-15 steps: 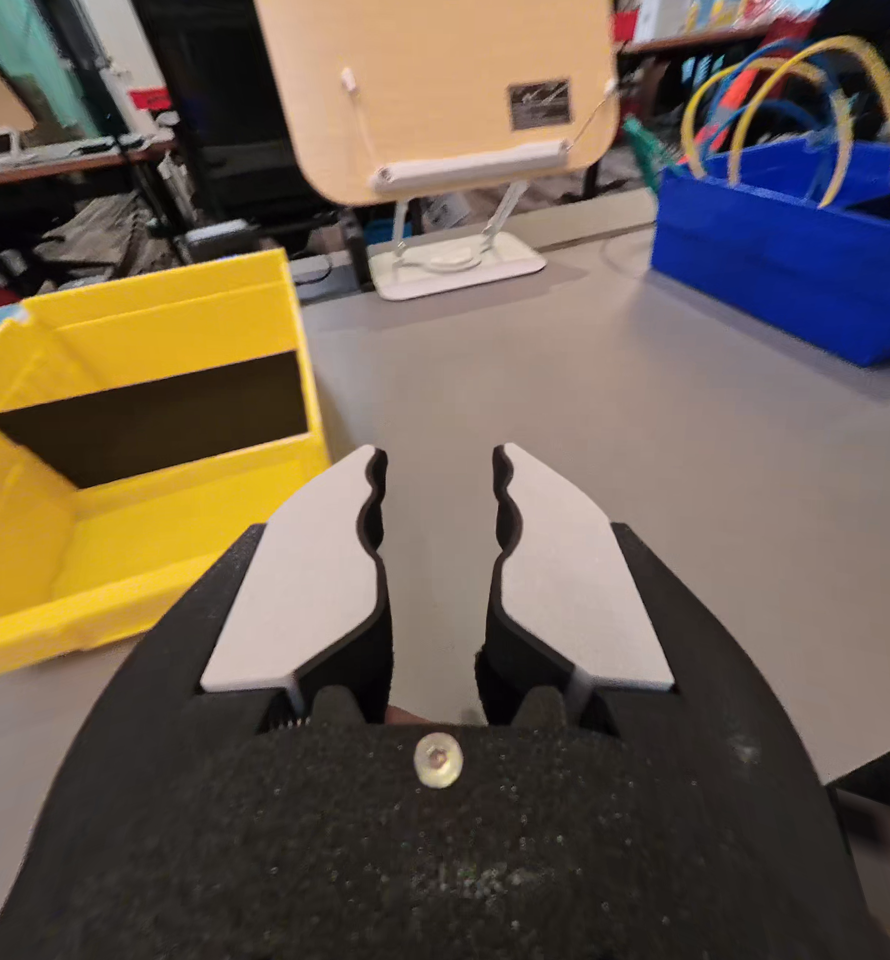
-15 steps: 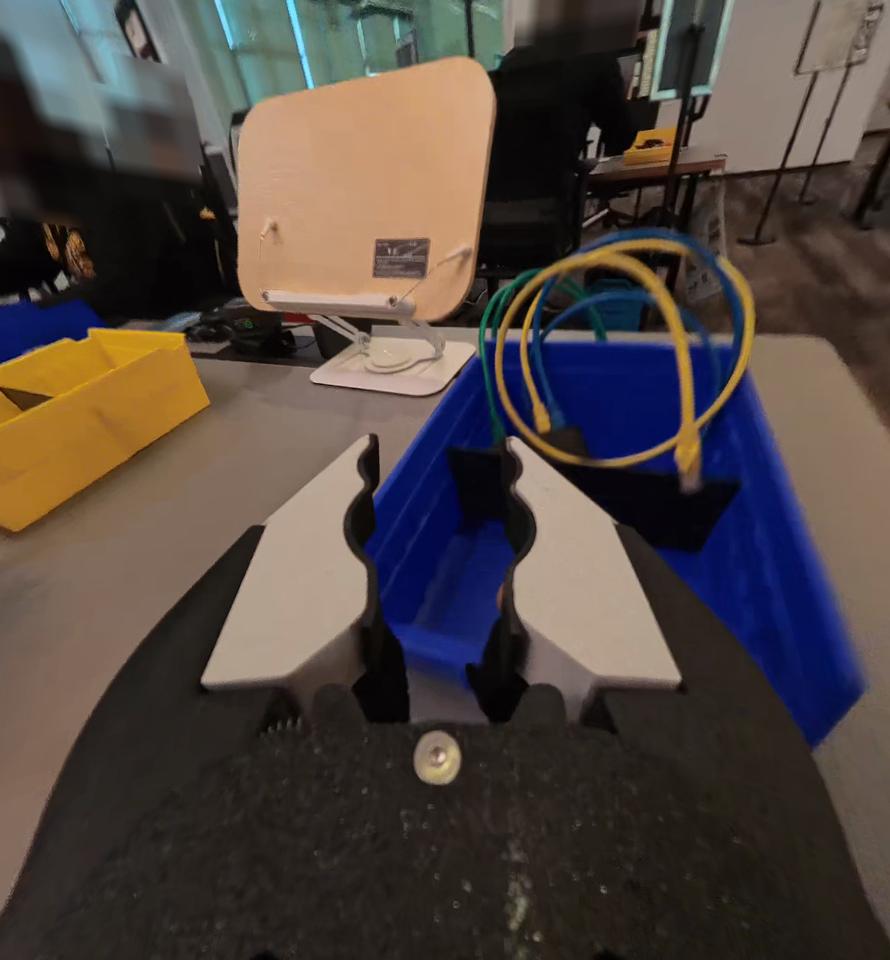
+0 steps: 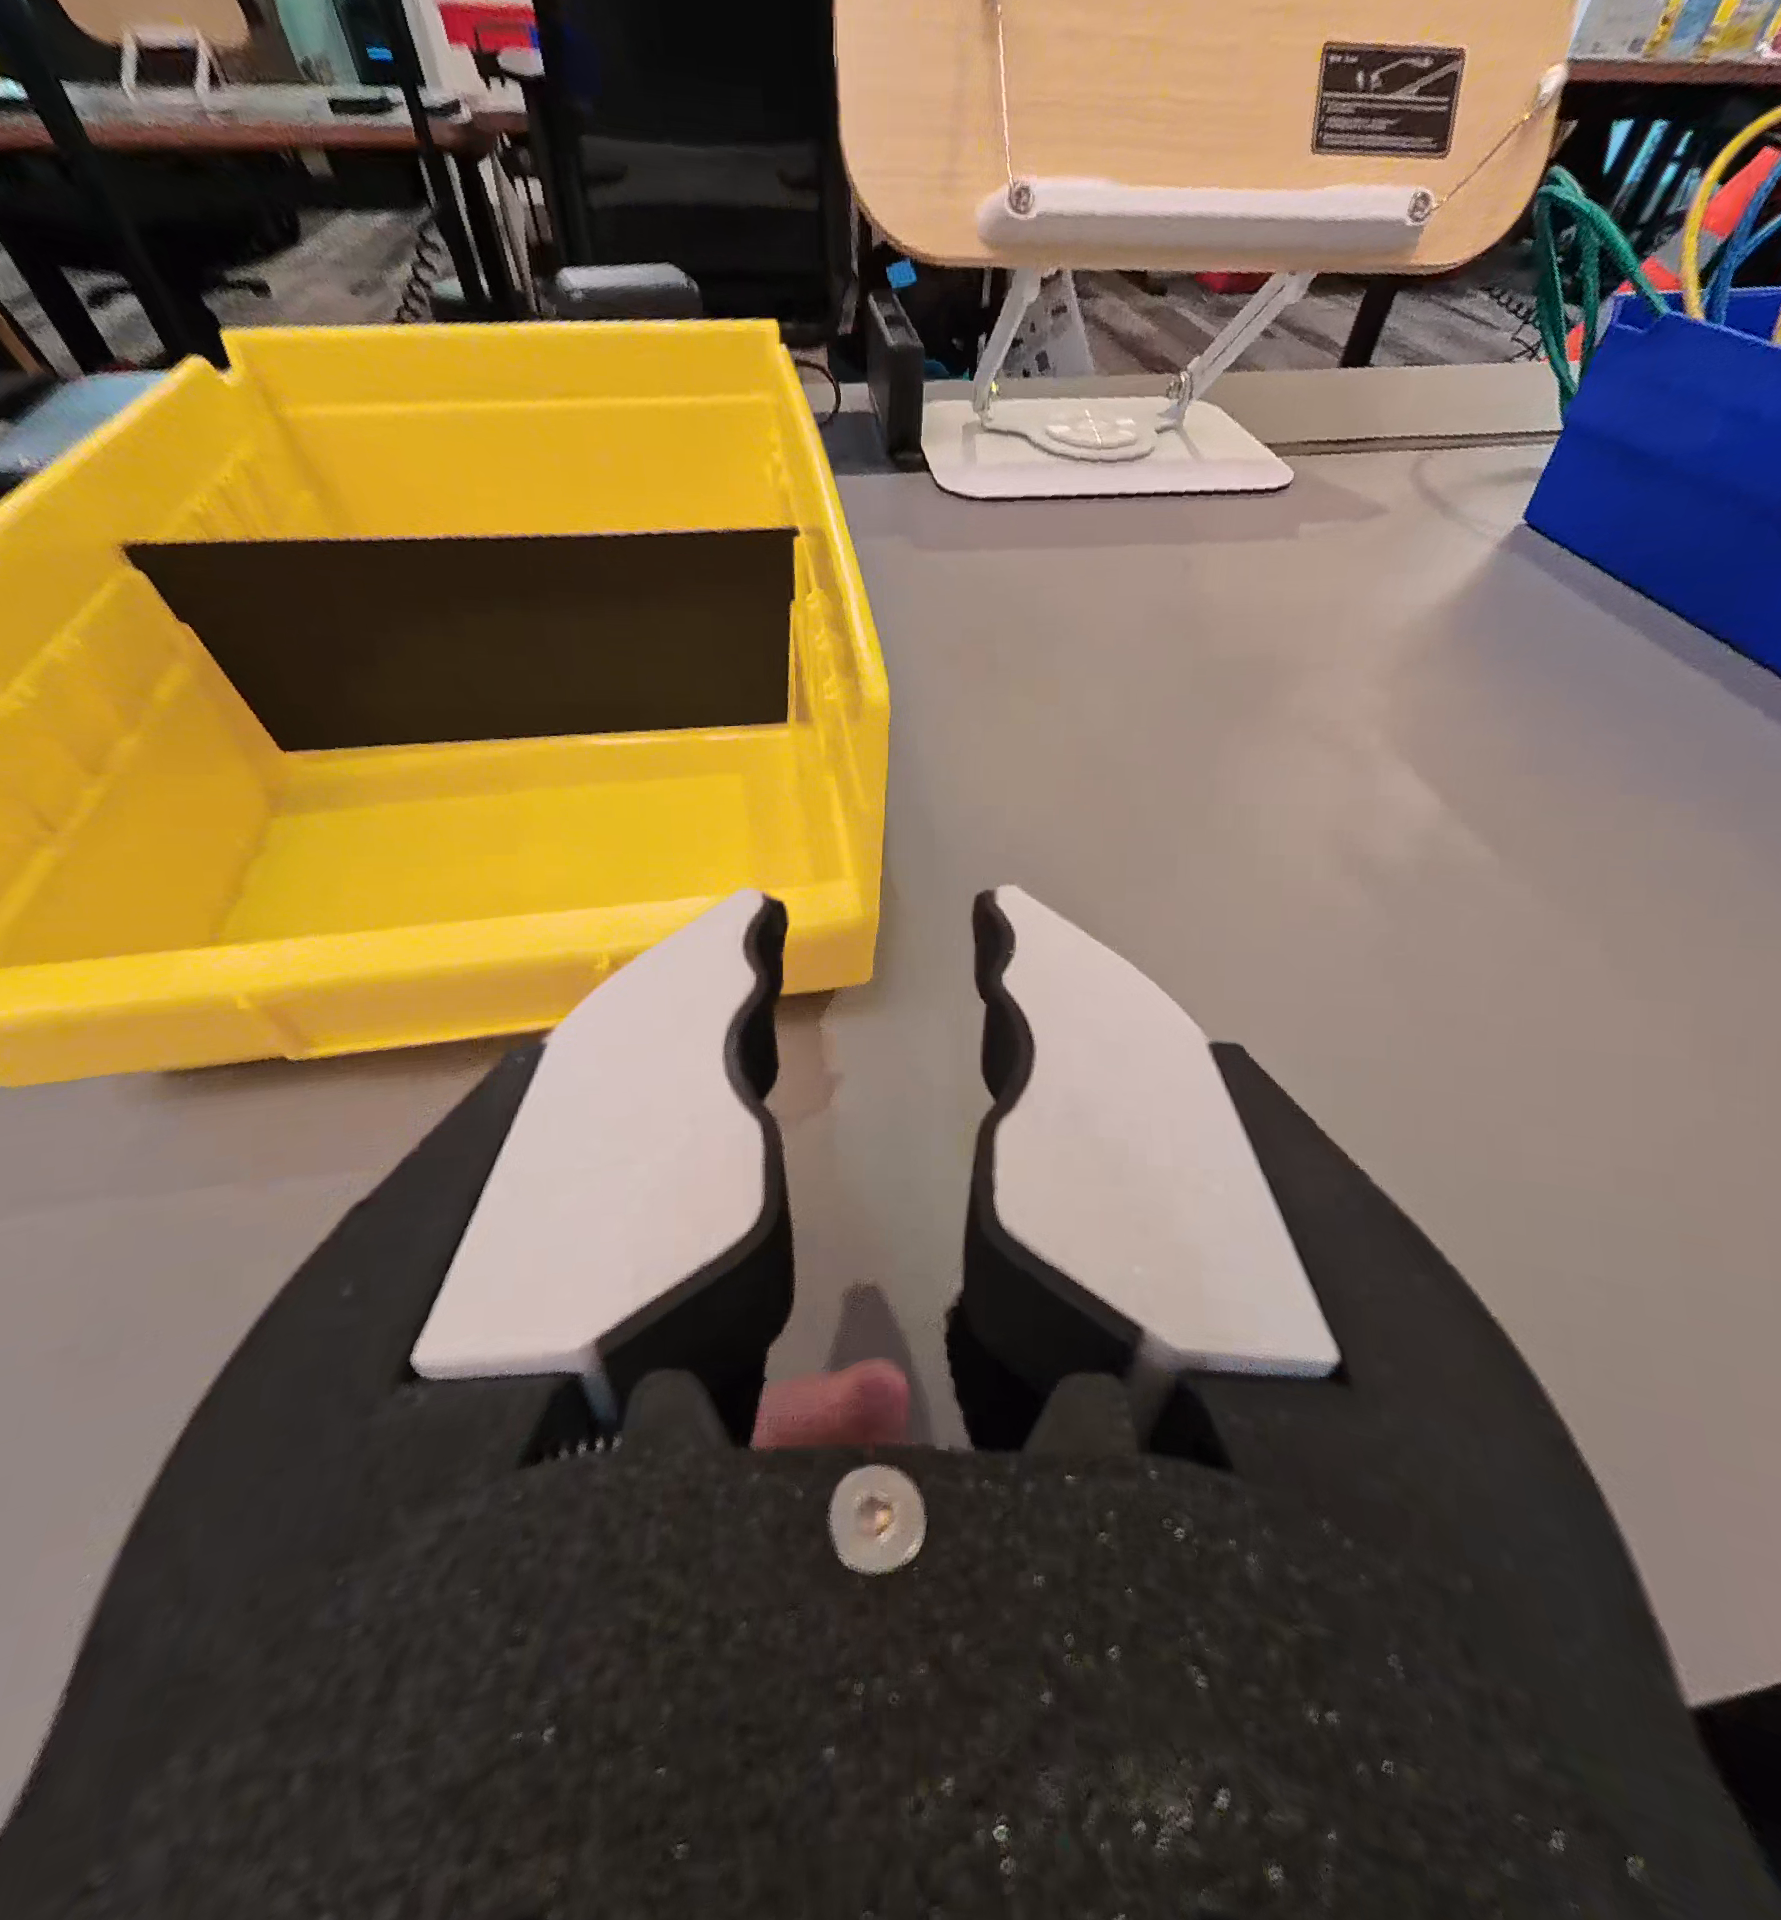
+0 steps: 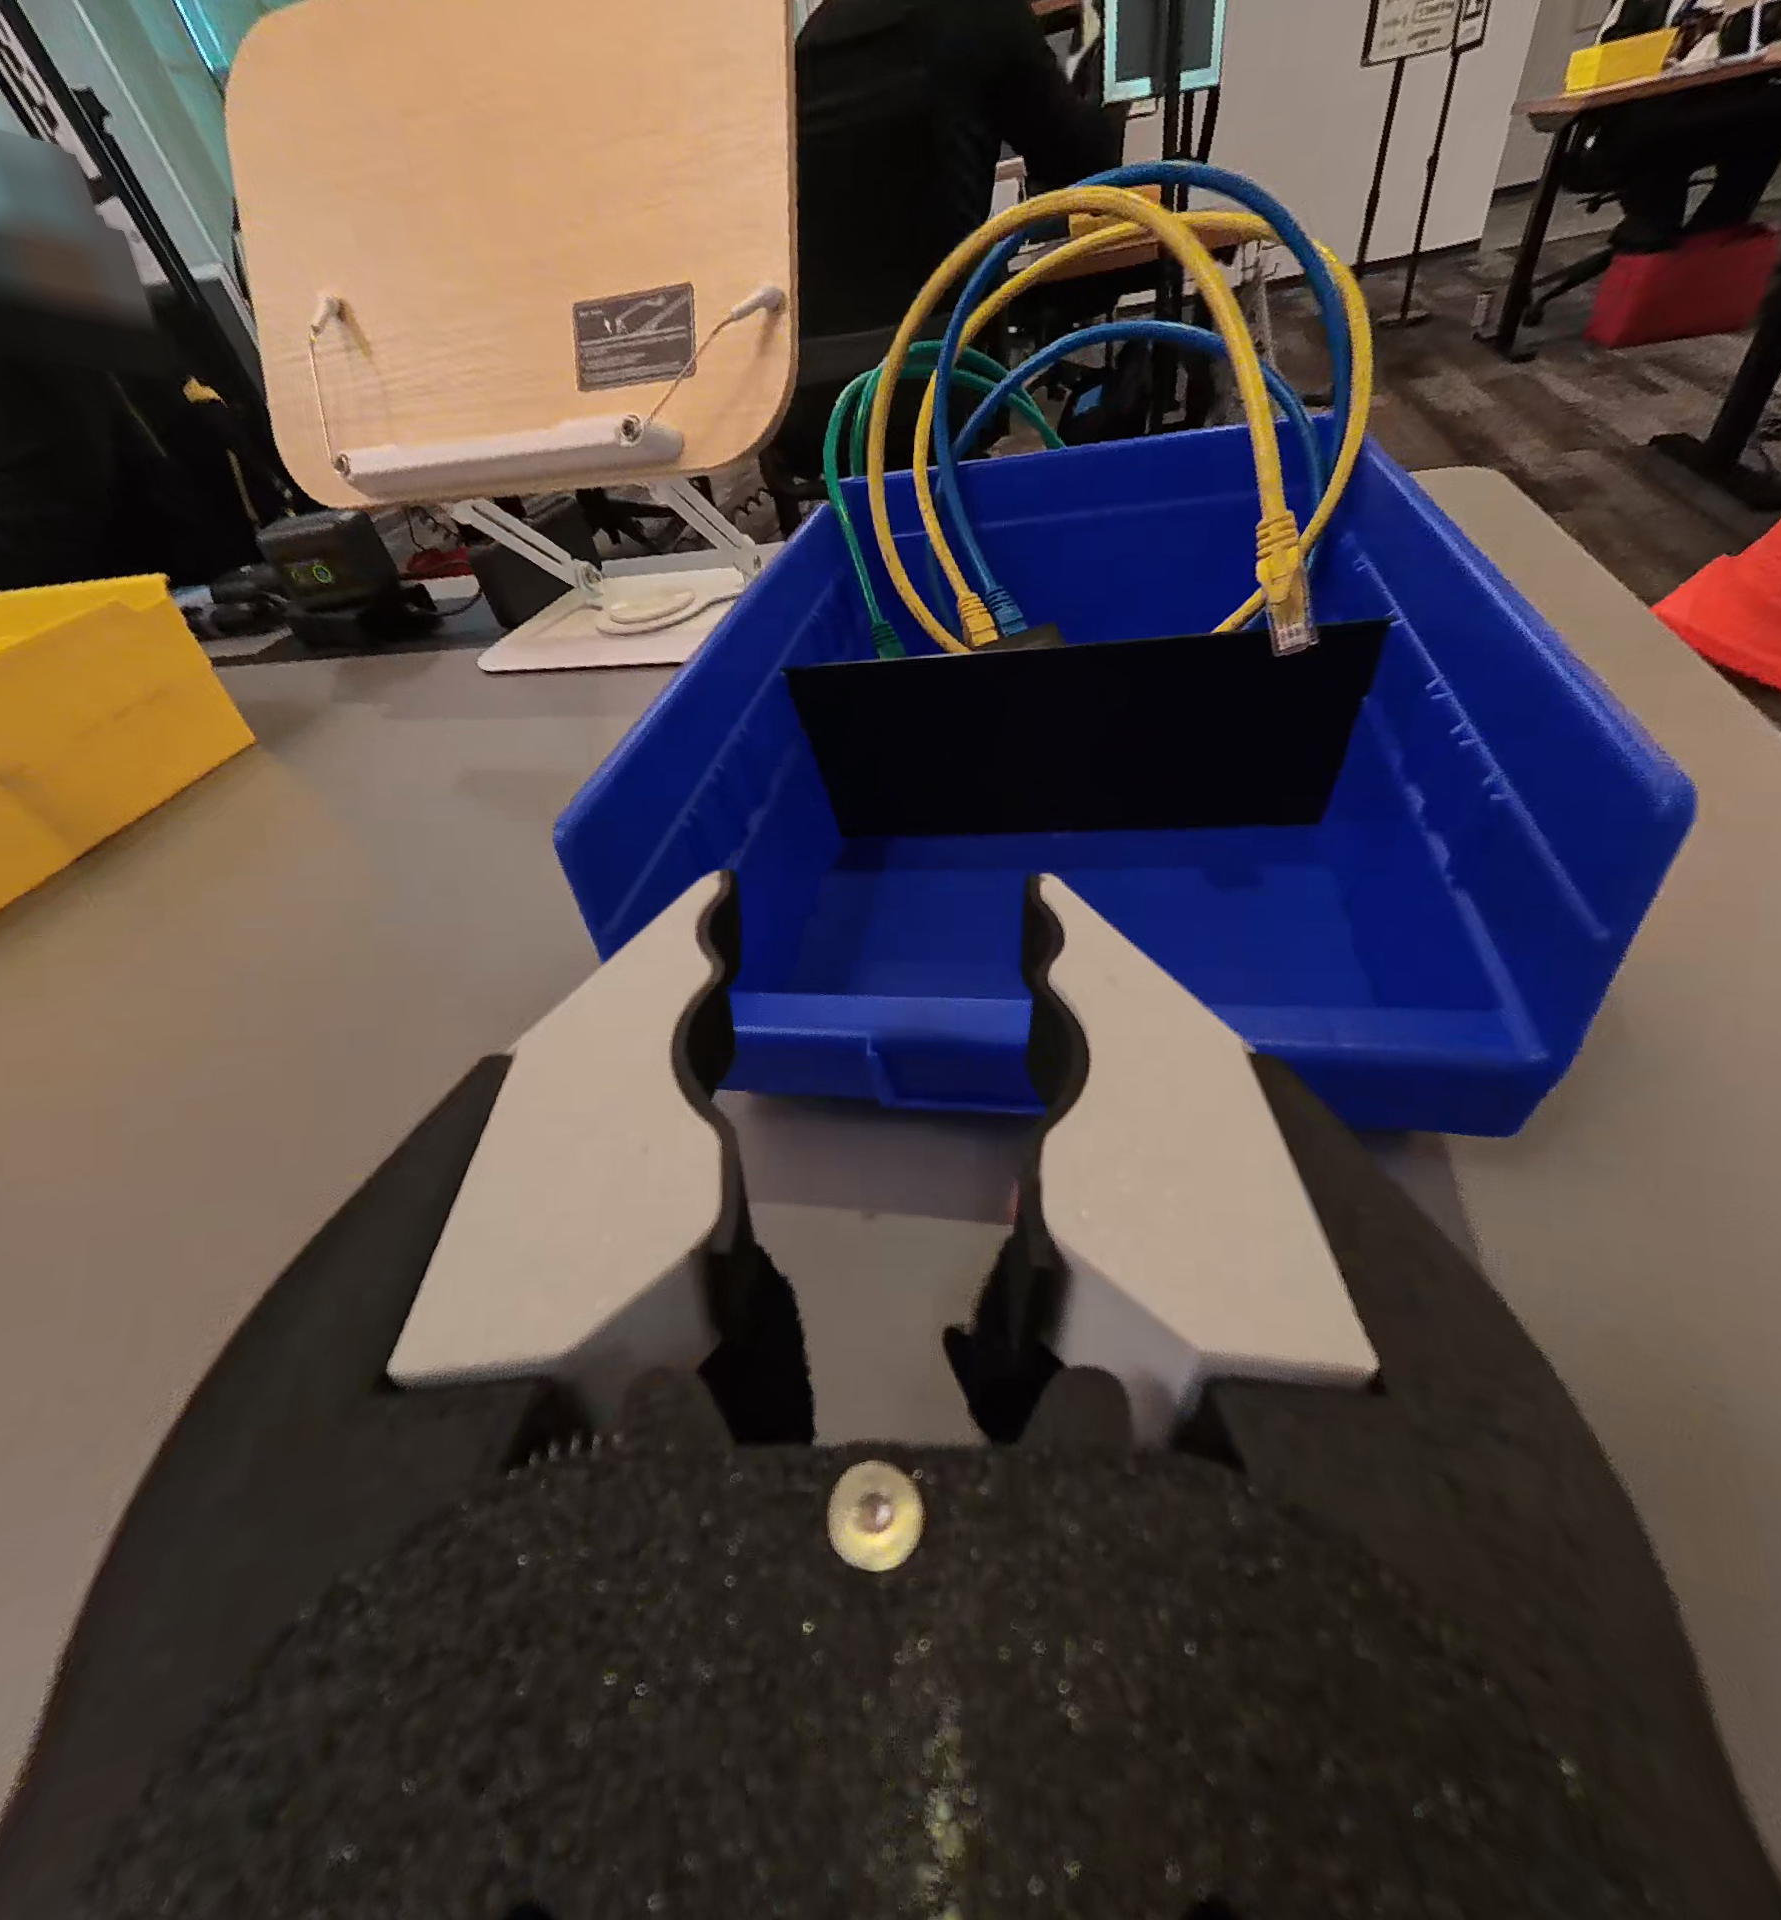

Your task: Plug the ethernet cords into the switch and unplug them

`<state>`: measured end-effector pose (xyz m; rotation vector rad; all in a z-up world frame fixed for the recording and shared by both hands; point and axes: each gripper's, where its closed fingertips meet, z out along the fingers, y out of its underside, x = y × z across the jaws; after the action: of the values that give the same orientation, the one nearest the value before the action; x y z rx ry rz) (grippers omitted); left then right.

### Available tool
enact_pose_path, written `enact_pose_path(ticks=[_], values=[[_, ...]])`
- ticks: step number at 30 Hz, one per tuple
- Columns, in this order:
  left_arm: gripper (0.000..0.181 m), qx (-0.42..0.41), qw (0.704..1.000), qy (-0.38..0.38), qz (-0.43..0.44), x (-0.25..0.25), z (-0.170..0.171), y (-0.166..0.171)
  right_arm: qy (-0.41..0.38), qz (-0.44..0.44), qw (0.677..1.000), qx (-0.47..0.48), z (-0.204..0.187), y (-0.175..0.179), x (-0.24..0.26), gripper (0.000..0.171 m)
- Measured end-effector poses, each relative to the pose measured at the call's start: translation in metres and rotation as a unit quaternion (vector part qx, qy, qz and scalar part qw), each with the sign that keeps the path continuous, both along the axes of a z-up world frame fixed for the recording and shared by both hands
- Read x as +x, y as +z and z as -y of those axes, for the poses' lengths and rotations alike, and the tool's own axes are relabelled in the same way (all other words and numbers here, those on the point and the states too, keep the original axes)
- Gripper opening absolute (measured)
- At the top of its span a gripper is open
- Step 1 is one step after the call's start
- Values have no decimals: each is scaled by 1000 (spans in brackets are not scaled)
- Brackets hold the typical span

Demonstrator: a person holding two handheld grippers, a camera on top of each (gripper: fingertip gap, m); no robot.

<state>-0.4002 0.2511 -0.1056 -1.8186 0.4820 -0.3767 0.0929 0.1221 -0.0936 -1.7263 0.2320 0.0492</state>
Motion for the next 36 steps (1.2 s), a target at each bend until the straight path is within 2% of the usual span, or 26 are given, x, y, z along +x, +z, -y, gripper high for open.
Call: enact_pose_path(ticks=[3, 8, 12, 17, 21, 23, 30, 33, 36], values=[[35, -28, 999, -14, 11, 4, 2, -5, -6, 32, 999, -11, -1, -3, 1, 54], [35, -40, 999, -16, 12, 1, 4, -11, 1, 25, 1000, -17, -1, -6, -4, 55], [48, -35, 999, -6, -5, -1, 4, -13, -4, 36, 999, -19, -2, -6, -3, 56], [74, -63, 996, -52, -33, 21, 14, -28, -3, 34, 999, -15, -4, -5, -4, 56], [59, -1, 996, 9, -89, 14, 13, -20, -1, 32, 999, -13, -5, -4, -5, 57], [58, 23, 995, 14, -95, 12, 15, -12, 0, 32, 999, -11, -6, -3, -5, 57], [58, -10, 999, 11, -49, 10, 14, -15, 12, 26, 999, -25, -10, -5, -15, 57], [56, -24, 999, 8, -32, 13, 13, -17, 55, -7, 998, -36, -20, -5, -43, 59], [59, -31, 999, -1, -30, 19, 13, -20, 74, 27, 995, -57, -42, -11, -71, 70]])
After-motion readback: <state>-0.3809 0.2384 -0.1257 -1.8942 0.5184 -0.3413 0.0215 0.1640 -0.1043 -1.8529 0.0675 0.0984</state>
